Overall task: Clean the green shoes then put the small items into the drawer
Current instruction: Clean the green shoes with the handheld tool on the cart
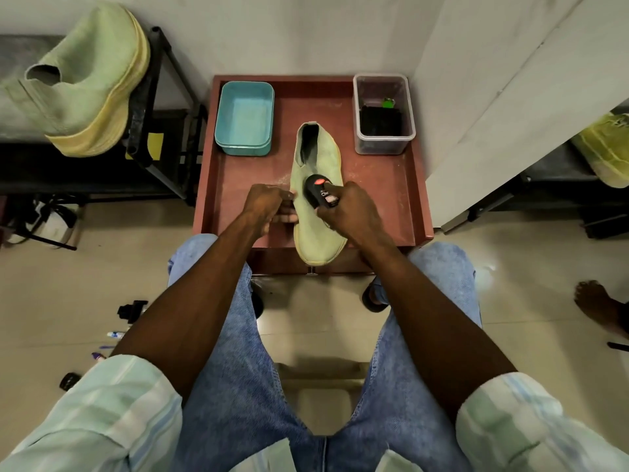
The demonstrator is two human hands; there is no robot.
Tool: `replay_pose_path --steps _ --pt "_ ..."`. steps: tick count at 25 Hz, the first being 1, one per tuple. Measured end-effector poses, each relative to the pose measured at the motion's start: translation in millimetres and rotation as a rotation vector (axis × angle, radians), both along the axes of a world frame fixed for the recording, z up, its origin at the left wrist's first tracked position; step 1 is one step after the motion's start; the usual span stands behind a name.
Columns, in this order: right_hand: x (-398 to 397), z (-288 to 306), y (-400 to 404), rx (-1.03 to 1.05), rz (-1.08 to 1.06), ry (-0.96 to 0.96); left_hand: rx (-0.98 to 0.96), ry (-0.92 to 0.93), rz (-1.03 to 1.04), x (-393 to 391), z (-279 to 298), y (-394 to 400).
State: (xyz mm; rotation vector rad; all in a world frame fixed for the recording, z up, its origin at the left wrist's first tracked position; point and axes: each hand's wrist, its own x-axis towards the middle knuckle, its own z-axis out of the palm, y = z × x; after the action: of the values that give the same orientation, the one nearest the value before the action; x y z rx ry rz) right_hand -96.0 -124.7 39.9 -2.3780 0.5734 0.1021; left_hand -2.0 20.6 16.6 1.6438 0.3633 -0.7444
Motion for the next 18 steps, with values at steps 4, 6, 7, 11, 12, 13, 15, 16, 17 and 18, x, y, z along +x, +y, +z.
replay_pose_path --steps 4,6,7,11,12,13,15,16,17,18 --pt "-14.1 20.0 3.2 -0.075 0.275 0.315 0.058 -0.077 0.039 3.6 -3.5 1.3" --pt "-25.7 32.6 -11.4 0.088 0.408 0.434 0.062 -0.071 0.028 5.1 -4.3 2.6" --pt "-29.3 38.1 -19.6 0.207 0.418 0.429 0.055 -0.064 0.021 5.0 -4.0 2.2" --pt "-9.5 20.1 -32.5 0.388 -0.013 0.016 0.006 -0.028 -0.011 0.9 2.0 -1.4" --pt "-2.8 10.0 -29.8 0.292 -0.062 -0.012 -0.005 -0.020 -0.014 -0.1 2.5 -3.1" --pt "0.7 2.0 -24.8 0.180 -0.038 0.014 -0.007 -0.022 -0.005 -0.8 2.6 -4.1" --pt "1.8 -5.7 -17.4 0.030 0.075 0.119 0.021 -0.050 0.038 0.5 -0.2 -4.7" --pt "-0.2 -3.8 -17.5 0.027 0.122 0.163 0.044 -0.064 0.059 2.0 -2.4 -4.9" --pt "-5.1 2.8 -17.2 0.051 0.175 0.205 0.062 -0.073 0.076 3.6 -4.4 -4.4" --pt "-13.3 10.8 -16.0 0.084 0.243 0.253 0.071 -0.076 0.087 3.9 -5.8 -4.3"
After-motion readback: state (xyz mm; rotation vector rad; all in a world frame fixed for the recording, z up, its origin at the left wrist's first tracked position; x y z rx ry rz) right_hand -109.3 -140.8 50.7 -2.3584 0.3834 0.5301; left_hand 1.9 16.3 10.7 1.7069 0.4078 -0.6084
